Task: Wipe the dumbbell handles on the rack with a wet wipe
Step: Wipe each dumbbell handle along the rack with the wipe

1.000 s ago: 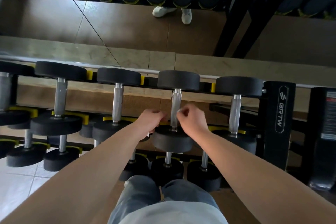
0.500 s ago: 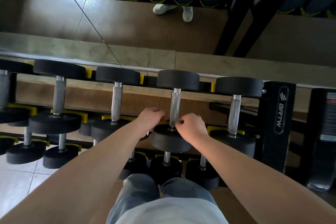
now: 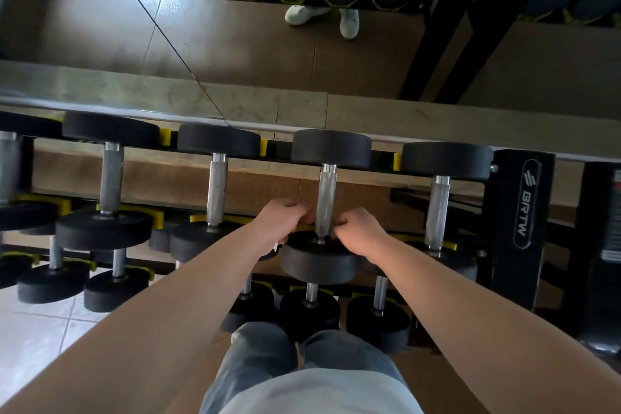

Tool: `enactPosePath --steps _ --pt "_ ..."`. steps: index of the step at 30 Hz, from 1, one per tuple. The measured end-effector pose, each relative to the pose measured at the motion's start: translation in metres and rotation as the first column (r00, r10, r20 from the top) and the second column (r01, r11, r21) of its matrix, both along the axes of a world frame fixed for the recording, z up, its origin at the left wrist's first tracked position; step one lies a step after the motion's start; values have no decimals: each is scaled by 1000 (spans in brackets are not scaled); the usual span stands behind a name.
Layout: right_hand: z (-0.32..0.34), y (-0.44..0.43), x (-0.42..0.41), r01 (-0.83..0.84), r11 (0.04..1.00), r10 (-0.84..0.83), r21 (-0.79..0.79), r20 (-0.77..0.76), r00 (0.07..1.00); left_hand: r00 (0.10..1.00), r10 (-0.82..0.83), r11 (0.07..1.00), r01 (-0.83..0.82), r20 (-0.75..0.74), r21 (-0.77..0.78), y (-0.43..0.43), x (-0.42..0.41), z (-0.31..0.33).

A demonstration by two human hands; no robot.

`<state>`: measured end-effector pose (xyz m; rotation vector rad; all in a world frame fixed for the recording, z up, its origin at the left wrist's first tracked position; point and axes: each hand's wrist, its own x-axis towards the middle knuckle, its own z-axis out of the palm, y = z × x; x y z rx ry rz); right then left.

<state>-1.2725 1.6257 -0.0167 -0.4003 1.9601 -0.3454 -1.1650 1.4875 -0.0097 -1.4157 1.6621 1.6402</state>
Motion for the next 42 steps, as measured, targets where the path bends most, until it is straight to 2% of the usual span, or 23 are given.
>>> enactPosePath --steps 2,4,7,9,12,14,16,17,18,20,22,24,26,28,31,33,34,36,38,39,40,41,42 --pt "-2 -2 -1 47 999 -47 6 8 999 1000 4 1000 -4 6 -4 1 -2 1" --pt "-5 -12 -10 185 982 -185 -38 1 983 1000 15 1000 -15 28 1 1 -4 2" --pt "-5 -28 -28 437 870 -435 -226 61 898 998 22 1000 -23 53 9 1 -3 0" --pt "-5 -32 -35 480 826 -479 -295 82 874 997 64 998 -65 36 27 0 -1 -3" --pt "-5 -17 -29 327 920 -312 -217 99 945 990 138 990 -138 -13 38 -2 3 -8" --pt "-9 -3 -21 62 991 -52 -115 89 995 991 135 990 -135 -23 29 -3 4 -9" --pt "-13 5 -16 -117 991 122 -58 93 988 992 126 991 -125 -21 49 -4 6 -8" --pt "-14 5 -16 -109 992 115 -63 102 988 992 128 989 -126 -22 74 -4 6 -8" --pt "-12 2 -18 -48 995 57 -83 117 991 991 133 987 -130 -26 99 -4 6 -9" --pt "-7 -7 -24 213 966 -188 -146 167 968 989 146 982 -141 -33 126 -4 7 -10" --pt "-3 -21 -34 476 850 -429 -226 230 874 983 179 979 -174 -45 110 -6 8 -13" --pt "-1 -28 -41 580 768 -514 -272 279 811 972 221 973 -214 -81 90 -7 9 -12" --pt "0 -25 -39 502 822 -447 -269 242 861 935 335 939 -322 -112 119 -7 8 -12" --pt "2 -15 -30 337 921 -303 -196 184 935 889 441 891 -418 -122 175 -9 7 -9" --pt "-3 0 -22 -6 997 18 -80 141 990 894 431 899 -414 -121 146 -11 7 -4" --pt "-3 2 -22 -62 997 69 -46 169 983 915 384 921 -370 -121 127 -12 8 -5" --pt "-2 0 -24 -19 999 27 -47 183 983 930 346 935 -332 -123 122 -13 9 -7" --pt "-3 -8 -29 229 969 -205 -92 218 954 970 214 976 -207 -119 70 -14 10 -8" --pt "-1 -18 -37 566 803 -496 -184 320 807 991 93 995 -95 -96 -11 -13 9 -7" --pt "0 -23 -41 666 716 -576 -211 361 733 994 76 996 -79 -84 -35 -11 9 -6" --pt "0 -26 -43 688 688 -597 -232 357 718 995 74 996 -78 -72 -43 -9 8 -5" --pt "0 -25 -43 631 735 -559 -248 307 771 995 80 996 -83 -61 -43 -8 8 -5" --pt "-2 -22 -40 510 826 -462 -242 228 857 994 94 995 -96 -51 -37 -7 8 -5"
